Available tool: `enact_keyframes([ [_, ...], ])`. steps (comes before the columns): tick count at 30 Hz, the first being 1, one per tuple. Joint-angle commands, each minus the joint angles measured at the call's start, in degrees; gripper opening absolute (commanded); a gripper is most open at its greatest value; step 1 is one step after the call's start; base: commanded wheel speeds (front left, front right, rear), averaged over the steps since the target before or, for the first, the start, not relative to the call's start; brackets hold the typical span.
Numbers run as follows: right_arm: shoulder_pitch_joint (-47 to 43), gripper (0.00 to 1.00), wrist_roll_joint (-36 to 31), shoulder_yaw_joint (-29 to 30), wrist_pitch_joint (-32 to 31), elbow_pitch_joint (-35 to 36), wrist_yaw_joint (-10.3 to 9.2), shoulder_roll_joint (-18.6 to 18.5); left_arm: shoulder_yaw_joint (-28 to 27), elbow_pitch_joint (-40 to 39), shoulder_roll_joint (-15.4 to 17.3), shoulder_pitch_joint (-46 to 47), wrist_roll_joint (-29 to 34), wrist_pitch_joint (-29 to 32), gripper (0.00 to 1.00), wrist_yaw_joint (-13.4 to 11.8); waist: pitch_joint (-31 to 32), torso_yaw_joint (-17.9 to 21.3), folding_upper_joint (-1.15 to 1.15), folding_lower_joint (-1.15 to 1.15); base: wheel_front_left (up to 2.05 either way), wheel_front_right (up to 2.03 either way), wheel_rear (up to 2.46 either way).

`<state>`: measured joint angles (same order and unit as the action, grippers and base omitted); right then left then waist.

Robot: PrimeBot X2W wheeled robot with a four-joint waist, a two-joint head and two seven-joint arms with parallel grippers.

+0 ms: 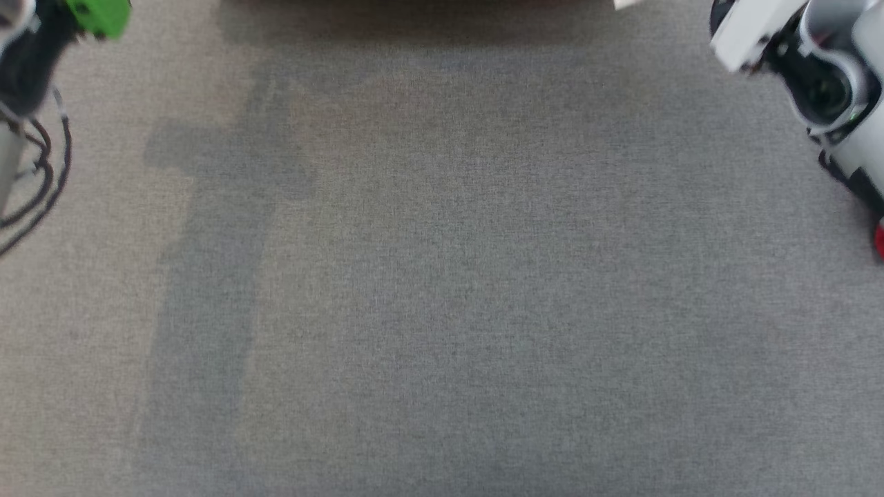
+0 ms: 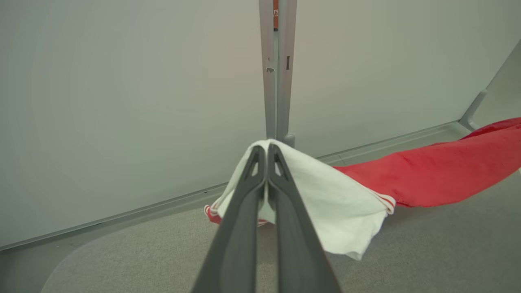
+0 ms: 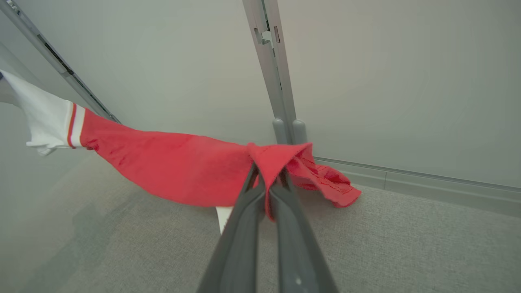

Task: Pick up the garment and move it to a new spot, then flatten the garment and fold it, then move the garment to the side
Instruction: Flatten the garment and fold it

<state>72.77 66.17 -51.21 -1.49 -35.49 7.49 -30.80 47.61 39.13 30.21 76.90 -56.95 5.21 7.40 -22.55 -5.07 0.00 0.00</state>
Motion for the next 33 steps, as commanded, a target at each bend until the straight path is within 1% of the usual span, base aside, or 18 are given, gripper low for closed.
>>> enact_keyframes([
  [1,-2.46,0.00,0.94,-1.19,-0.31,0.73,0.00,-0.66,0.75,-1.35,1.45,-2.84,-1.69,1.20,0.00,0.12,4.92,0.48,0.00,0.00,0.00,0.00,0.00],
  [5,-9.38,0.00,3.87,-6.22,-3.13,2.93,0.00,-1.96,4.29,-5.48,5.38,-11.57,-6.23,7.63,0.00,0.12,9.96,1.03,0.00,0.00,0.00,0.00,0.00],
  [8,-14.08,0.00,6.43,-9.58,-5.66,5.28,0.00,-3.83,7.50,-9.79,9.06,-17.39,-8.70,13.56,0.00,0.13,13.75,1.49,0.00,0.00,0.00,0.00,0.00],
  [10,-16.48,0.00,7.55,-11.22,-7.25,6.56,0.00,-5.33,8.70,-12.12,11.53,-20.46,-10.17,16.66,0.00,0.11,15.45,1.70,0.00,0.00,0.00,0.00,0.00],
  [15,-22.09,0.00,10.40,-14.98,-11.70,10.80,0.00,-9.38,11.08,-21.32,17.79,-29.11,-15.70,24.54,0.00,-2.22,18.78,2.20,0.00,0.00,0.00,0.00,0.00],
  [18,-25.23,0.00,12.11,-16.16,-13.91,13.29,0.00,-12.21,12.13,-28.75,22.02,-33.84,-19.48,28.44,0.00,-4.42,19.57,2.34,0.00,0.00,0.00,0.00,0.00],
  [21,-28.24,0.00,13.04,-17.14,-15.84,15.48,0.00,-14.95,13.27,-35.91,26.35,-37.81,-21.82,31.13,0.00,-6.76,19.86,2.43,0.00,0.00,0.00,0.00,0.00],
  [26,-33.57,0.00,14.81,-17.83,-18.45,19.25,-0.01,-19.38,14.55,-47.02,33.30,-43.67,-26.26,33.32,0.00,-11.14,20.04,2.53,0.00,0.00,0.00,0.00,0.00],
  [30,-36.38,0.00,15.71,-17.56,-20.21,21.80,-0.01,-21.78,14.59,-52.27,37.11,-46.44,-29.13,33.34,0.00,-13.32,19.80,2.88,0.00,0.00,0.00,0.00,0.00],
  [33,-37.10,0.00,16.19,-16.90,-21.63,23.00,-0.02,-22.52,14.34,-54.33,38.44,-47.39,-30.75,33.23,0.00,-14.09,19.39,3.20,0.00,0.00,0.00,0.00,0.00],
])
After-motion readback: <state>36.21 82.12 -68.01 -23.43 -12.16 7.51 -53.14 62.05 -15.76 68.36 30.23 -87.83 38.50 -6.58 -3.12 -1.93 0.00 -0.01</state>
